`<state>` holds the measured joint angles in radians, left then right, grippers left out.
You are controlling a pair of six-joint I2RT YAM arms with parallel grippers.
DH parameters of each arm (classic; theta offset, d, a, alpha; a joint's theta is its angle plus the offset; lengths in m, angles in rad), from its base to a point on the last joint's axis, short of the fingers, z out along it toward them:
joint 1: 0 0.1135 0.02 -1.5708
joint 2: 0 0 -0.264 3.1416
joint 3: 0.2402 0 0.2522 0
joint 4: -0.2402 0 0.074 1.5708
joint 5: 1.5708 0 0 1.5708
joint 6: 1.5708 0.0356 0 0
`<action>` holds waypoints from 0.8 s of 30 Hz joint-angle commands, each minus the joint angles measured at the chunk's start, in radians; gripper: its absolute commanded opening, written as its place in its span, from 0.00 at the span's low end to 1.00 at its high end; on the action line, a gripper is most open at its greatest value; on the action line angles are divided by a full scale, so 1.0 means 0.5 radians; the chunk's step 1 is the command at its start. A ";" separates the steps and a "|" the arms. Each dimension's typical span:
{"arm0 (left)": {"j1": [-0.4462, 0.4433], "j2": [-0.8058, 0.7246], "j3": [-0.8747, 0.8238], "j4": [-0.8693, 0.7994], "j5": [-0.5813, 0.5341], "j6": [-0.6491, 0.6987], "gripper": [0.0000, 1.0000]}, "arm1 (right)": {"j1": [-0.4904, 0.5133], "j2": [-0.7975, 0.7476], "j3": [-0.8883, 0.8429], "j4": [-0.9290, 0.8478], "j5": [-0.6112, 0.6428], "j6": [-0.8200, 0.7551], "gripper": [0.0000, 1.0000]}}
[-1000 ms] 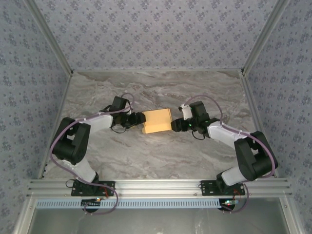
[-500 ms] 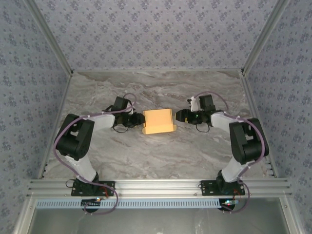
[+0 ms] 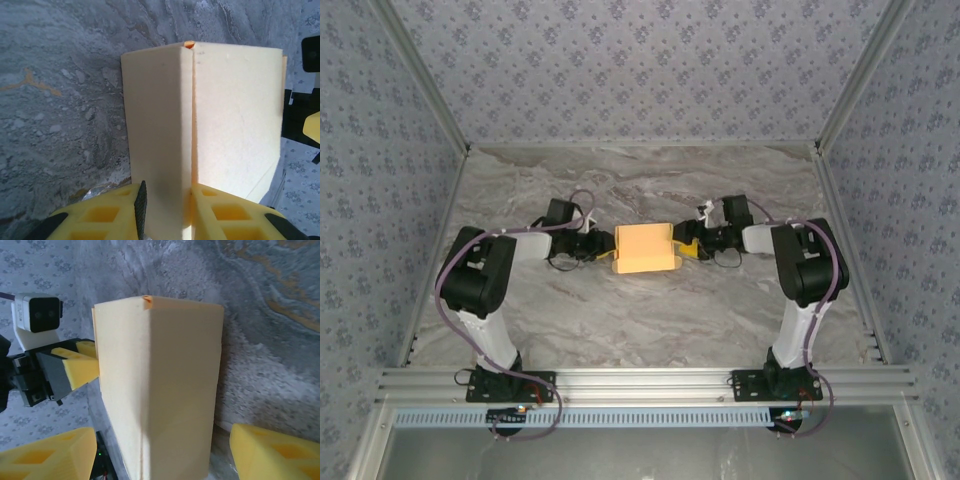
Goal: Fold the paper box
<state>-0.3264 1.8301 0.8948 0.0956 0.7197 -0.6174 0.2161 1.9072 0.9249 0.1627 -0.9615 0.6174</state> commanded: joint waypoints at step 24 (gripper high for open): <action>0.090 -0.162 -0.145 0.191 0.070 -0.179 0.56 | 0.128 0.122 -0.086 0.661 -0.069 0.888 0.48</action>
<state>-0.2871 1.8263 0.8467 0.1833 0.7597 -0.6895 0.2939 2.0026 0.9073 0.4778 -1.0111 0.9749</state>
